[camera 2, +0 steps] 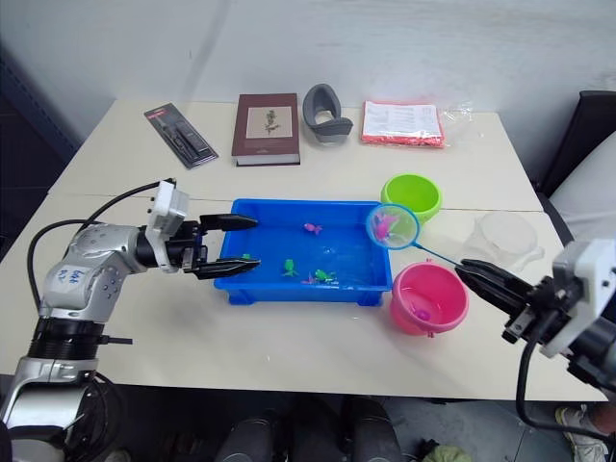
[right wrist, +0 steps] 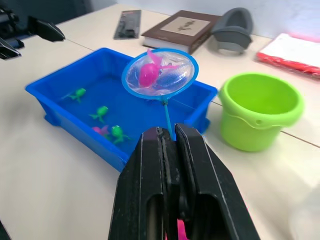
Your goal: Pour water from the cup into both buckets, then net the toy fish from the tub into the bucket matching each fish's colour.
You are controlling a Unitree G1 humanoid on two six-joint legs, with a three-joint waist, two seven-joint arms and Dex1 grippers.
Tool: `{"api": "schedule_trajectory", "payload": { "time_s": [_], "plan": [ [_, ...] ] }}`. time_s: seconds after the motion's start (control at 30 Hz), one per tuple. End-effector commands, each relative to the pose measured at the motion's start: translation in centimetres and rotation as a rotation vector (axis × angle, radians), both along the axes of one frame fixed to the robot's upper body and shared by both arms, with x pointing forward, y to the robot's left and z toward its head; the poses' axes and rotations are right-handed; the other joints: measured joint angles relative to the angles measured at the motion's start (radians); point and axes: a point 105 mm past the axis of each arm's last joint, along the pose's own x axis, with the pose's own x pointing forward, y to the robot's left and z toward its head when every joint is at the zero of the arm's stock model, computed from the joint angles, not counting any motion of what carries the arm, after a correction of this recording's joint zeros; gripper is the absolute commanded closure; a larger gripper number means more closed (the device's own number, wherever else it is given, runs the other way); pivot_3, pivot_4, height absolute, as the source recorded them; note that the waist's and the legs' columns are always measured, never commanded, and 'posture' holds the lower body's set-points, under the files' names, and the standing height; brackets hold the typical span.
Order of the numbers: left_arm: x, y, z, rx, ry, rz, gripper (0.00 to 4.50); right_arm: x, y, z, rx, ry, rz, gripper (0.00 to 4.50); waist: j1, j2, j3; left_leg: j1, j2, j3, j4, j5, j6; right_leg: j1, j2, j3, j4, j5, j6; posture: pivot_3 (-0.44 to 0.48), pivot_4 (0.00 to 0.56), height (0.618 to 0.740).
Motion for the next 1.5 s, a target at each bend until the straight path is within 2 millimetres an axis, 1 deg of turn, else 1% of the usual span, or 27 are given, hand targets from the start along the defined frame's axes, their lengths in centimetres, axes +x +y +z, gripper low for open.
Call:
{"api": "schedule_trajectory", "payload": {
  "time_s": [0.03, 0.1, 0.2, 0.23, 0.3, 0.47, 0.5, 0.57, 0.73, 0.77, 0.87, 0.97, 1.03, 1.07, 1.13, 1.17, 1.23, 1.37, 1.5],
  "plan": [
    [-0.4, -1.1, 0.5, -0.01, -0.012, -0.068, 0.06, -1.3, -0.9, 0.6, -0.023, -0.079, -0.074, 4.5, 0.0, 0.0, 0.0, 0.0, 0.0, 0.0, 0.0, 0.0, 0.0, 0.0, 0.001, 0.0, 0.0, 0.0, 0.0, 0.0, 0.15, 0.74],
    [-0.5, -1.5, 0.6, -0.014, -0.011, -0.086, 0.06, -1.8, -1.5, 0.1, -0.032, -0.074, -0.112, 4.5, -0.001, 0.0, 0.0, 0.0, 0.0, 0.0, 0.0, 0.0, 0.0, 0.0, 0.004, 0.0, 0.0, 0.0, 0.0, 0.0, 0.15, 0.74],
    [-0.6, -2.0, 0.4, -0.012, 0.003, -0.108, 0.06, -2.9, -4.5, -2.1, -0.169, -0.091, -0.248, 4.5, -0.001, 0.0, 0.0, 0.001, 0.0, 0.0, 0.0, 0.0, 0.0, 0.0, 0.005, 0.001, 0.0, 0.0, 0.0, 0.0, 0.15, 0.74],
    [-0.6, -2.1, 0.3, -0.011, 0.006, -0.11, 0.06, -3.2, -5.1, -2.8, -0.217, -0.091, -0.262, 4.5, -0.001, 0.0, 0.0, 0.001, 0.0, 0.0, 0.0, 0.0, 0.0, 0.0, 0.006, 0.001, -0.002, 0.0, 0.0, 0.0, 0.15, 0.74],
    [-0.6, -2.0, 0.1, -0.004, 0.012, -0.109, 0.06, -3.8, -5.5, -3.8, -0.287, -0.111, -0.262, 4.5, -0.002, 0.0, 0.0, 0.002, 0.0, 0.001, 0.0, 0.0, 0.0, 0.001, 0.006, 0.002, -0.002, 0.0, 0.0, 0.0, 0.15, 0.74],
    [-0.8, -2.0, -0.1, -0.001, 0.021, -0.109, 0.06, -4.8, -6.0, -5.2, -0.4, -0.187, -0.268, 4.5, -0.007, 0.0, 0.0, 0.007, 0.001, 0.002, -0.001, -0.001, -0.002, 0.003, 0.006, 0.004, 0.0, -0.001, -0.001, 0.0, 0.15, 0.74],
    [-0.8, -2.0, -0.2, -0.002, 0.022, -0.108, 0.06, -4.9, -6.0, -5.2, -0.432, -0.208, -0.266, 4.5, -0.007, 0.0, 0.0, 0.008, 0.001, 0.002, -0.001, -0.001, -0.002, 0.003, 0.006, 0.004, 0.0, -0.001, -0.001, 0.0, 0.15, 0.74],
    [-0.8, -2.1, -0.2, -0.006, 0.019, -0.106, 0.06, -4.9, -6.0, -5.2, -0.442, -0.237, -0.275, 4.5, -0.007, 0.0, 0.0, 0.009, 0.002, 0.003, -0.001, -0.001, -0.003, 0.004, 0.005, 0.005, 0.001, -0.001, -0.001, 0.0, 0.15, 0.74],
    [-0.7, -2.1, -0.2, -0.019, 0.014, -0.098, 0.06, -4.7, -5.3, -5.4, -0.536, -0.328, -0.264, 4.5, -0.006, 0.0, 0.0, 0.01, 0.002, 0.003, -0.001, -0.001, -0.004, 0.004, 0.004, 0.007, 0.002, -0.001, -0.002, 0.0, 0.15, 0.74],
    [-0.7, -2.1, -0.2, -0.02, 0.014, -0.096, 0.06, -4.6, -5.1, -5.4, -0.583, -0.353, -0.252, 4.5, -0.007, 0.0, 0.0, 0.011, 0.002, 0.003, -0.001, -0.001, -0.004, 0.004, 0.004, 0.007, 0.002, -0.002, -0.002, 0.0, 0.15, 0.74],
    [-0.8, -2.1, -0.4, -0.02, 0.018, -0.089, 0.06, -4.4, -4.0, -5.1, -0.648, -0.433, -0.231, 4.5, -0.008, 0.0, 0.0, 0.011, 0.003, 0.003, -0.001, -0.001, -0.004, 0.004, 0.004, 0.007, 0.002, -0.002, -0.002, 0.0, 0.15, 0.74],
    [-0.8, -2.1, -0.5, -0.021, 0.021, -0.087, 0.06, -4.4, -3.4, -4.9, -0.808, -0.519, -0.198, 4.5, -0.007, 0.001, 0.0, 0.011, 0.003, 0.003, -0.001, -0.001, -0.005, 0.004, 0.005, 0.008, 0.002, -0.002, -0.002, 0.0, 0.15, 0.74],
    [-0.8, -2.2, -0.6, -0.021, 0.023, -0.089, 0.06, -4.5, -3.2, -5.1, -0.954, -0.569, -0.157, 4.5, -0.006, 0.001, 0.0, 0.011, 0.003, 0.003, -0.001, -0.001, -0.005, 0.004, 0.005, 0.008, 0.002, -0.002, -0.002, 0.0, 0.15, 0.74],
    [-0.7, -2.2, -0.7, -0.021, 0.023, -0.089, 0.06, -4.5, -3.2, -5.2, -0.961, -0.575, -0.15, 4.5, -0.006, 0.001, 0.0, 0.011, 0.002, 0.004, -0.001, -0.001, -0.005, 0.004, 0.005, 0.008, 0.002, -0.002, -0.002, 0.0, 0.15, 0.74],
    [-0.6, -2.2, -0.7, -0.02, 0.02, -0.09, 0.06, -4.6, -3.2, -4.9, -1.042, -0.623, -0.147, 4.5, -0.006, 0.001, 0.0, 0.012, 0.002, 0.004, -0.001, -0.001, -0.005, 0.004, 0.005, 0.008, 0.002, -0.002, -0.002, 0.0, 0.15, 0.74],
    [-0.6, -2.3, -0.7, -0.02, 0.019, -0.091, 0.06, -4.7, -3.2, -4.6, -1.116, -0.661, -0.139, 4.5, -0.006, 0.001, 0.0, 0.012, 0.003, 0.004, -0.001, -0.001, -0.005, 0.004, 0.005, 0.008, 0.003, -0.002, -0.003, 0.0, 0.15, 0.74],
    [-0.6, -2.3, -0.7, -0.019, 0.017, -0.094, 0.06, -4.7, -3.2, -4.5, -1.17, -0.695, -0.135, 4.5, -0.006, 0.001, 0.0, 0.012, 0.003, 0.004, -0.001, -0.001, -0.006, 0.004, 0.005, 0.008, 0.003, -0.002, -0.003, 0.0, 0.15, 0.74],
    [-0.6, -2.4, -0.7, -0.02, 0.016, -0.094, 0.06, -4.8, -4.0, -4.6, -1.177, -0.69, -0.171, 4.5, -0.007, 0.0, 0.0, 0.012, 0.003, 0.004, -0.001, -0.001, -0.006, 0.004, 0.005, 0.009, 0.003, -0.002, -0.003, 0.0, 0.15, 0.74],
    [-0.6, -2.3, -0.8, -0.022, 0.019, -0.091, 0.06, -5.0, -4.0, -4.5, -1.21, -0.722, -0.145, 4.5, -0.007, 0.001, 0.0, 0.012, 0.003, 0.004, -0.001, -0.001, -0.006, 0.004, 0.005, 0.009, 0.003, -0.002, -0.003, 0.0, 0.15, 0.74]
  ]
}}
